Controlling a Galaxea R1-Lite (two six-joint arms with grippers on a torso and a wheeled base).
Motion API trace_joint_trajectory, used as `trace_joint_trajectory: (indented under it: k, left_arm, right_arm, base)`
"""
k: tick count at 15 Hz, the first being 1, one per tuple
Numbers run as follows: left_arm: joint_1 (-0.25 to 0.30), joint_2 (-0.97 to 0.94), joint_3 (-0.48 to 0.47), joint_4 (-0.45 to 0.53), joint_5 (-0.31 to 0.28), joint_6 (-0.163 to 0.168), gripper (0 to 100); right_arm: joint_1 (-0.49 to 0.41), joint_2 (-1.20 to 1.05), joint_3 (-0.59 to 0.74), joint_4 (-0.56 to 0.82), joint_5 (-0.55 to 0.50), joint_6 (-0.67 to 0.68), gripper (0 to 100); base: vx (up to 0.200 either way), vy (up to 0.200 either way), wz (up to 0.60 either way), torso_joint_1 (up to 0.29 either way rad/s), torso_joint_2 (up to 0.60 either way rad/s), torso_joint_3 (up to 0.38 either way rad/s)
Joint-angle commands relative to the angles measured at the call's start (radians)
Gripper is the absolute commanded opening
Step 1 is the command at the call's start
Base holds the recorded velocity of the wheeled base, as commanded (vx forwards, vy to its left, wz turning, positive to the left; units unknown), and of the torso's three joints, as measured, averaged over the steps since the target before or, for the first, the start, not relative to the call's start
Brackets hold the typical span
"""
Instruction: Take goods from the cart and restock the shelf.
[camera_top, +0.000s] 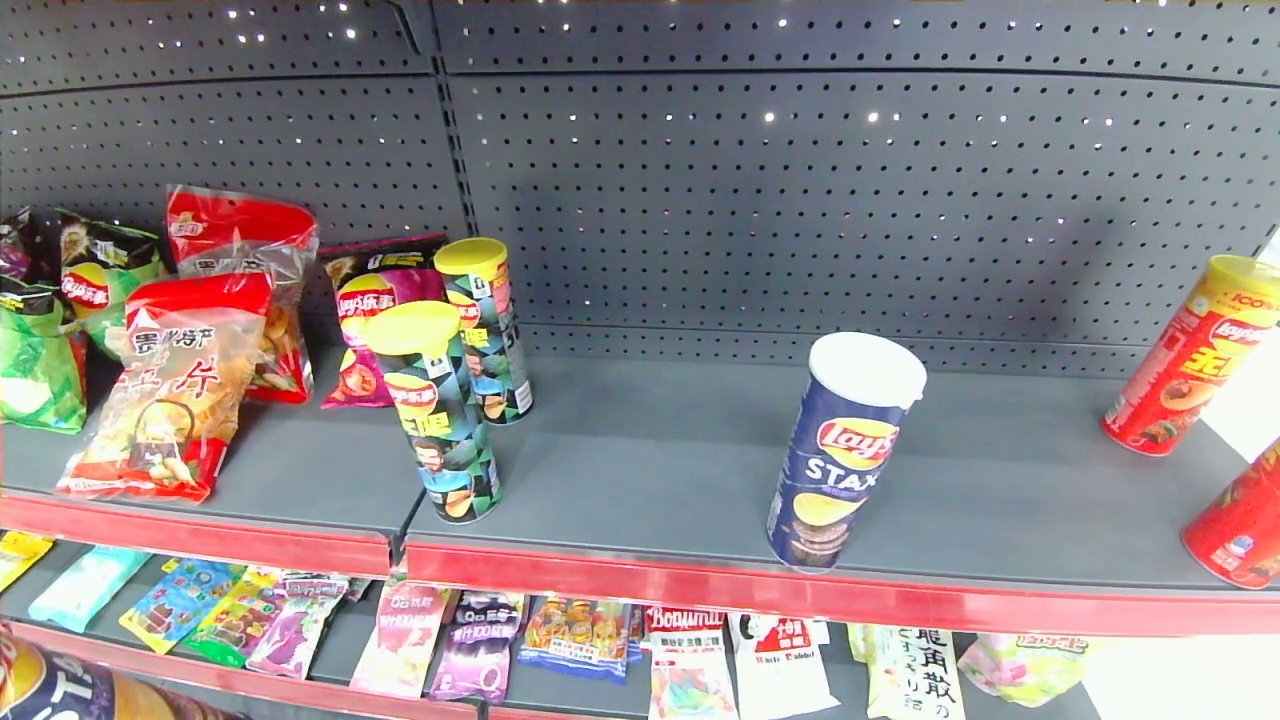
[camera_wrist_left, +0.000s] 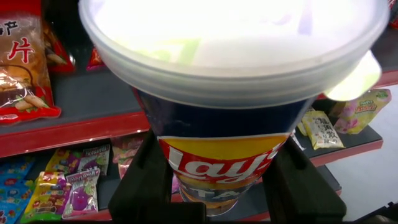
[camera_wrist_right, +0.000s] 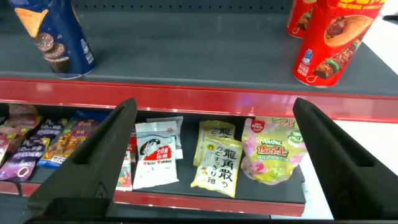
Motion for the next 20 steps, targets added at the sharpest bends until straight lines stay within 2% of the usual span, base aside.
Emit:
trace_joint_trajectory:
  k: [1,4,15,16,18,19,20]
  left_arm:
    - [-0.001,-0.001,-0.003,0.000,0.001,0.000,0]
    - [-0.001,-0.001,-0.004,0.000,0.001,0.000,0]
    - [-0.001,0.039,-0.034,0.000,-0.001,0.000,0]
    - [-0.001,0.084,-0.057,-0.005,-0.016,0.000,0]
    - [-0.001,0.196,-0.099,-0.065,-0.150,0.000,0]
    - [-0.001,0.265,-0.103,-0.127,-0.203,0.000,0]
    - [-0.001,0.348,-0.104,-0.204,-0.220,0.001,0]
  right_arm:
    - [0.000,0.000,0.000,0.000,-0.001,0.000,100]
    - [0.000,0.000,0.000,0.000,0.000,0.000,100]
    - [0.000,0.000,0.000,-0.002,-0.001,0.003,100]
    - [0.000,0.000,0.000,0.000,-0.001,0.003,100]
    - [0.000,0.000,0.000,0.000,-0.001,0.003,100]
    - [0.000,0.000,0.000,0.000,-0.001,0.003,100]
    - [0.000,0.000,0.000,0.000,-0.001,0.003,100]
  base:
    - [0.000,0.000,-0.60,0.002,0.00,0.007]
    - [0.000,0.000,-0.60,0.007,0.00,0.004]
    - [0.000,0.000,0.00,0.000,0.00,0.000]
    - [0.000,0.000,0.00,0.000,0.00,0.000]
    - [0.000,0.000,0.00,0.000,0.00,0.000]
    - [0.000,0.000,0.00,0.000,0.00,0.000]
    - [0.000,0.000,0.00,0.000,0.00,0.000]
